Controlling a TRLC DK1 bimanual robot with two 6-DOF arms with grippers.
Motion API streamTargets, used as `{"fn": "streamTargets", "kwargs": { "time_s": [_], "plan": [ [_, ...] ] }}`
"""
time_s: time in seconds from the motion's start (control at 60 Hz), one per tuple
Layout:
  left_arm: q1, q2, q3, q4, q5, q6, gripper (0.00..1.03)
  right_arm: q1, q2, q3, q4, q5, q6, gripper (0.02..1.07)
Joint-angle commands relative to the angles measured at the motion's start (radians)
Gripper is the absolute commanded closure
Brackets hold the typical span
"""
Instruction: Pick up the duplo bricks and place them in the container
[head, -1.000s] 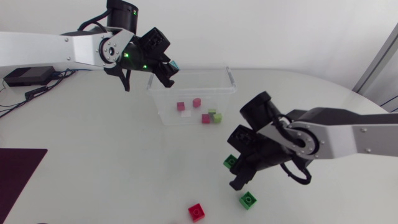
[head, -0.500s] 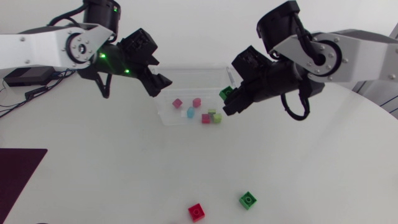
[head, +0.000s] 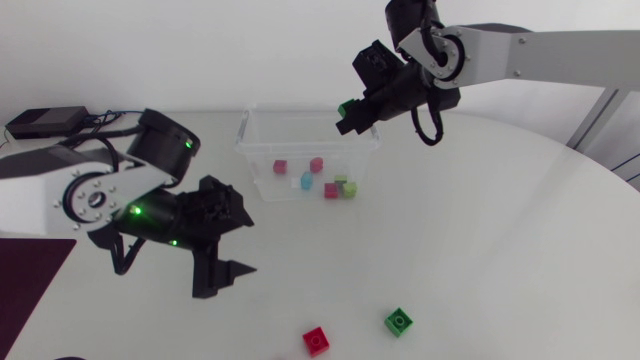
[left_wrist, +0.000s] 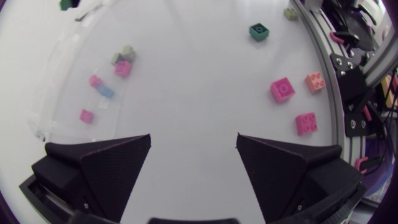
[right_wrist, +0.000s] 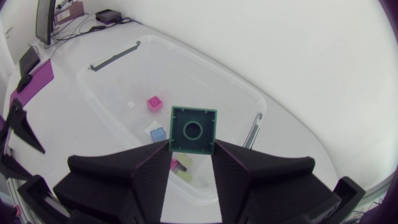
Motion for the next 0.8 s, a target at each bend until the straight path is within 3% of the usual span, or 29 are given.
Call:
{"fn": "streamTargets", "kwargs": {
  "time_s": [0.0, 0.05, 0.083, 0.217, 0.483, 0.783],
  "plan": [
    [-0.05, -0.013, -0.063, -0.015, 0.006, 0.034, 0.07, -0.001, 0.056, 0.052, 0.031, -0.006, -0.014, 0.72],
    [-0.081, -0.013, -0.086, -0.015, 0.005, 0.029, 0.07, 0.0, 0.085, 0.078, 0.038, 0.001, -0.016, 0.71],
    [-0.102, -0.013, -0.101, -0.015, 0.005, 0.028, 0.07, 0.004, 0.108, 0.101, 0.038, 0.007, -0.025, 0.66],
    [-0.184, -0.01, -0.129, -0.031, 0.002, -0.002, 0.07, 0.007, 0.169, 0.167, 0.023, 0.038, -0.04, 0.07],
    [-0.299, -0.004, -0.143, -0.078, 0.002, -0.089, 0.07, 0.004, 0.053, 0.052, 0.058, 0.04, -0.042, 0.06],
    [-0.45, 0.064, -0.175, -0.08, -0.076, -0.241, 0.1, 0.004, -0.252, -0.352, 0.129, 0.038, -0.059, 0.07]
  ]
}}
